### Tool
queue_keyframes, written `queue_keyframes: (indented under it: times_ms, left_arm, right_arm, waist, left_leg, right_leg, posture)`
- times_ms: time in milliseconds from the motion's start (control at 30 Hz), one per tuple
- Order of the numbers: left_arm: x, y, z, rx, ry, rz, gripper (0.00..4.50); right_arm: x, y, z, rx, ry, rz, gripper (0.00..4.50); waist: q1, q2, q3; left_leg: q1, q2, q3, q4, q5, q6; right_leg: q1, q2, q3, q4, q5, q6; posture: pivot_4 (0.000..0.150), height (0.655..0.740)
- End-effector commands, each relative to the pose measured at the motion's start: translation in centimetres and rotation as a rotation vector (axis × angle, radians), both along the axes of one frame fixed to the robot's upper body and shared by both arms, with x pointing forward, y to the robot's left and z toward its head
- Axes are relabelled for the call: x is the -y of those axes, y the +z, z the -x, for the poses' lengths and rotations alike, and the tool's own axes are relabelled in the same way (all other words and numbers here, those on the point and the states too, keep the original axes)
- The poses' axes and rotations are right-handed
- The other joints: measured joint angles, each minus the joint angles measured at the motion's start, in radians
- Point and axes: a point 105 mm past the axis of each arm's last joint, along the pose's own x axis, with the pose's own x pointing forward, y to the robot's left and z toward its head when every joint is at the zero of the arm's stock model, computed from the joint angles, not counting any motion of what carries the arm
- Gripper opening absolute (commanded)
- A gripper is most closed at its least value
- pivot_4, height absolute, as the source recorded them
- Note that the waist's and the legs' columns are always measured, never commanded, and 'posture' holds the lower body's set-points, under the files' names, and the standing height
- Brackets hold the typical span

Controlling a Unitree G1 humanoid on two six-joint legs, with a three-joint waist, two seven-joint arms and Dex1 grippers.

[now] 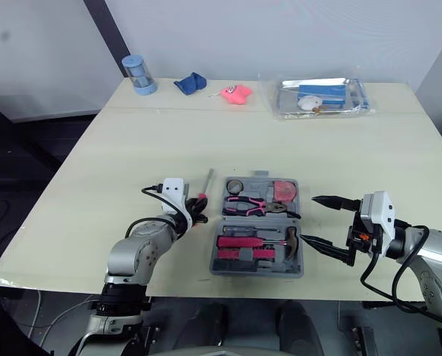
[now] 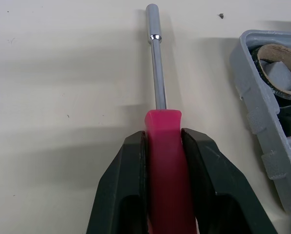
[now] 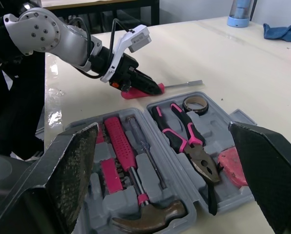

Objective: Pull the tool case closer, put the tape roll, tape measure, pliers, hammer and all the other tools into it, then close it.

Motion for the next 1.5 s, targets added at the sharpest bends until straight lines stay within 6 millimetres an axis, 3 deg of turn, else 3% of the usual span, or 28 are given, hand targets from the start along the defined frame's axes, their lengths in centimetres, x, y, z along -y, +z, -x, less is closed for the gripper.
queue_keyframes:
  times_ms: [33, 333, 600, 733, 933, 1133, 1300, 1500]
  left_arm:
    - [-1.3, 1.0, 0.2, 0.05, 0.045, -0.014, 0.62]
    - [-4.0, 4.1, 1.6, 0.173, 0.016, 0.006, 0.62]
    - [-4.2, 6.9, 4.7, 0.203, -0.382, -0.117, 0.62]
    - [-2.8, 7.3, 7.5, 0.153, -0.711, -0.18, 0.62]
    - [-1.3, 7.6, 10.2, 0.096, -1.017, -0.187, 0.62]
    - [0.9, 6.7, 11.3, 0.062, -1.229, -0.304, 0.62]
    - [3.5, 5.8, 11.7, 0.026, -1.375, -0.305, 0.62]
    - [5.0, 4.6, 11.7, -0.032, -1.484, -0.383, 0.62]
  right_arm:
    - [-0.4, 0.9, 0.4, 0.052, 0.023, -0.006, 4.5]
    - [-0.4, 1.1, 0.2, 0.058, 0.023, -0.013, 4.5]
    - [-0.5, 1.4, 0.7, 0.047, 0.082, -0.013, 4.5]
    - [-0.5, 1.6, 1.2, 0.042, 0.141, 0.004, 4.5]
    - [-0.2, 1.6, 1.8, 0.025, 0.196, 0.036, 4.5]
    - [-0.1, 1.4, 1.7, 0.021, 0.196, 0.045, 4.5]
    - [0.1, 1.1, 1.8, 0.02, 0.18, 0.049, 4.5]
    - [0.9, 0.7, 2.3, 0.008, 0.152, 0.069, 4.5]
  waist:
    - [-0.002, 0.0, 0.0]
    - [0.0, 0.0, 0.0]
    - [-0.003, 0.0, 0.0]
    - [-0.003, 0.0, 0.001]
    - [-0.003, 0.0, 0.001]
    - [-0.003, 0.0, 0.001]
    - [-0.002, 0.0, 0.001]
    - [-0.003, 0.0, 0.001]
  left_leg:
    - [0.0, 0.0, 0.0, 0.0, 0.0, 0.0]
    - [0.0, 0.0, 0.0, 0.0, 0.0, 0.0]
    - [0.0, 0.0, -0.001, -0.001, 0.0, 0.0]
    - [0.0, 0.0, 0.0, -0.002, 0.0, 0.0]
    - [-0.001, 0.001, 0.0, -0.002, 0.0, 0.0]
    - [-0.001, 0.001, 0.0, -0.002, 0.0, 0.0]
    - [-0.001, 0.001, 0.0, -0.002, 0.0, 0.0]
    - [-0.001, 0.001, -0.001, -0.002, 0.0, 0.0]
  right_leg:
    - [0.0, 0.0, 0.0, 0.0, 0.0, 0.0]
    - [0.0, 0.0, 0.0, 0.0, 0.0, 0.0]
    - [0.0, 0.0, -0.001, -0.001, 0.0, 0.0]
    - [0.0, 0.0, -0.001, -0.002, 0.0, 0.0]
    - [0.0, 0.0, -0.001, -0.003, 0.0, 0.0]
    - [0.0, 0.0, -0.001, -0.003, 0.0, 0.0]
    - [0.0, 0.0, -0.002, -0.004, 0.0, 0.0]
    - [0.0, 0.0, -0.002, -0.003, 0.0, 0.0]
  posture:
    - [0.15, 0.74]
    - [0.15, 0.74]
    - [0.15, 0.74]
    - [0.15, 0.74]
    - [0.15, 0.74]
    - [0.15, 0.74]
    - [0.15, 0.74]
    - [0.15, 0.74]
